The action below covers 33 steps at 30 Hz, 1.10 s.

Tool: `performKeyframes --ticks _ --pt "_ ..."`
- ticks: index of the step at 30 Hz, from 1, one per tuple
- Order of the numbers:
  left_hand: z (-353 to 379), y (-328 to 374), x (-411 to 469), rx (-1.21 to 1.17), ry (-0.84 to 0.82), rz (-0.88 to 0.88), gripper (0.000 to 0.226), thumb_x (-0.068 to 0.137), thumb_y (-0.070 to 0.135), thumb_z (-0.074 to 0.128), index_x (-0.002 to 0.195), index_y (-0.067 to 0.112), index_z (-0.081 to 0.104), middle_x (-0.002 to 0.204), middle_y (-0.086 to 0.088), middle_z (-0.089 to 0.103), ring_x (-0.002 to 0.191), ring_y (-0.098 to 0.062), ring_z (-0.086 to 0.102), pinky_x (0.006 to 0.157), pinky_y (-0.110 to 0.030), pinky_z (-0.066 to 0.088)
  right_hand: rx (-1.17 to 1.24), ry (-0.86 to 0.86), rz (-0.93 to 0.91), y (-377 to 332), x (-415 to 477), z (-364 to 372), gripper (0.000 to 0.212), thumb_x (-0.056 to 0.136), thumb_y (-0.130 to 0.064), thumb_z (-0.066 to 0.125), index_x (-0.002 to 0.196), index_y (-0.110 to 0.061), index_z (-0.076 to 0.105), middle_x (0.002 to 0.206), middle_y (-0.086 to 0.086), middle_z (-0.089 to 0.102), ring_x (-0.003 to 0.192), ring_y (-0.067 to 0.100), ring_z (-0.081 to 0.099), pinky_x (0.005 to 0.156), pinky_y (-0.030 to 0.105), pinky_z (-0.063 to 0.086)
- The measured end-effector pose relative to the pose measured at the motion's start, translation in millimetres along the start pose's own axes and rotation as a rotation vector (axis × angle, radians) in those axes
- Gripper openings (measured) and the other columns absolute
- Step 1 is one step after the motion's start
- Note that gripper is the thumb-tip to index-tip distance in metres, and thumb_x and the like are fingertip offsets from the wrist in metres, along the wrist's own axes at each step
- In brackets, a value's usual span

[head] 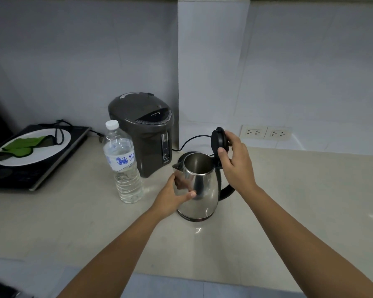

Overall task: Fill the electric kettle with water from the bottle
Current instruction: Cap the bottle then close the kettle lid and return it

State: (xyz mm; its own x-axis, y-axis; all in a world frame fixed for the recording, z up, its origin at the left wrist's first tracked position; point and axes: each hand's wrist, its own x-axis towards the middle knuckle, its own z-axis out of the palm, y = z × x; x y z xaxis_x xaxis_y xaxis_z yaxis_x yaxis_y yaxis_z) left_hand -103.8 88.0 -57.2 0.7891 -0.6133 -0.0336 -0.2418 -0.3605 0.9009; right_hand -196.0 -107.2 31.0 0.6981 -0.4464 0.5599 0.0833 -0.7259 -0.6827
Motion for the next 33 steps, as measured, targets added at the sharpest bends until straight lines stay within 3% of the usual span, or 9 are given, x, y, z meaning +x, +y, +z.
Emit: performKeyframes --ticks 3,5,8,13,20,25,29,33 --pt "2.6 -4.1 0.6 -0.039 0.012 0.0 0.057 0.074 0.043 0.08 0.118 0.04 0.045 0.094 0.04 0.057 0.095 0.022 0.052 0.075 -0.008 0.041 0.071 0.005 -0.019 2.1 5.5 -3.2 0.039 0.101 -0.039 0.036 0.134 -0.023 0.051 0.123 -0.013 0.06 0.112 0.007 0.053 0.092 0.02 0.04" --pt "2.7 -5.3 0.8 -0.048 0.011 -0.008 0.064 0.071 0.048 0.079 0.123 0.036 0.044 0.094 0.041 0.055 0.095 0.022 0.051 0.073 -0.006 0.043 0.116 0.015 0.009 1.4 11.2 -4.7 0.033 0.103 -0.03 0.036 0.128 -0.023 0.057 0.113 -0.018 0.063 0.106 -0.002 0.057 0.087 0.014 0.041" --pt "3.3 -7.7 2.1 -0.057 0.01 -0.009 0.068 0.068 0.053 0.078 0.124 0.034 0.045 0.092 0.039 0.054 0.093 0.021 0.051 0.075 -0.008 0.04 0.148 0.003 0.054 -2.3 21.2 -5.4 0.028 0.101 -0.015 0.043 0.118 -0.022 0.065 0.101 -0.024 0.065 0.095 -0.008 0.06 0.08 0.007 0.042" --pt "3.7 -10.2 3.4 -0.059 0.005 -0.018 0.072 0.068 0.053 0.079 0.128 0.034 0.044 0.092 0.039 0.054 0.094 0.02 0.052 0.076 -0.01 0.04 0.204 -0.043 0.081 -8.4 31.4 -2.8 0.026 0.093 -0.006 0.056 0.099 -0.028 0.069 0.097 -0.022 0.069 0.097 -0.004 0.063 0.083 0.01 0.048" --pt "3.4 -10.4 4.2 -0.056 -0.011 -0.02 0.064 0.07 0.051 0.079 0.123 0.036 0.045 0.094 0.038 0.054 0.096 0.021 0.05 0.076 -0.01 0.038 0.253 -0.149 0.218 -10.1 30.5 16.0 0.026 0.089 -0.021 0.064 0.11 -0.036 0.069 0.109 -0.023 0.065 0.109 -0.004 0.057 0.094 0.021 0.046" --pt "3.6 -11.5 5.2 -0.09 -0.016 -0.001 0.062 0.069 0.051 0.079 0.12 0.03 0.05 0.096 0.026 0.059 0.095 0.014 0.052 0.082 -0.014 0.037 0.072 -0.218 0.279 -11.1 28.5 25.2 0.032 0.083 -0.038 0.065 0.114 -0.038 0.072 0.091 -0.024 0.07 0.09 -0.002 0.065 0.085 0.024 0.054" --pt "4.2 -14.5 4.5 -0.113 -0.007 -0.002 0.063 0.068 0.051 0.08 0.12 0.035 0.048 0.099 0.024 0.062 0.099 0.012 0.054 0.081 -0.011 0.039 -0.093 -0.27 0.156 -15.0 22.4 30.0 0.032 0.088 -0.034 0.063 0.119 -0.035 0.071 0.117 -0.015 0.071 0.106 0.008 0.065 0.095 0.032 0.051" --pt "4.6 -13.3 3.4 -0.103 0.007 0.0 0.06 0.068 0.05 0.081 0.112 0.061 0.041 0.1 0.028 0.062 0.102 0.013 0.054 0.079 0.001 0.038 -0.276 -0.274 0.044 -14.0 15.0 38.4 0.032 0.092 -0.03 0.06 0.122 -0.034 0.069 0.135 -0.007 0.063 0.115 0.014 0.063 0.092 0.029 0.047"
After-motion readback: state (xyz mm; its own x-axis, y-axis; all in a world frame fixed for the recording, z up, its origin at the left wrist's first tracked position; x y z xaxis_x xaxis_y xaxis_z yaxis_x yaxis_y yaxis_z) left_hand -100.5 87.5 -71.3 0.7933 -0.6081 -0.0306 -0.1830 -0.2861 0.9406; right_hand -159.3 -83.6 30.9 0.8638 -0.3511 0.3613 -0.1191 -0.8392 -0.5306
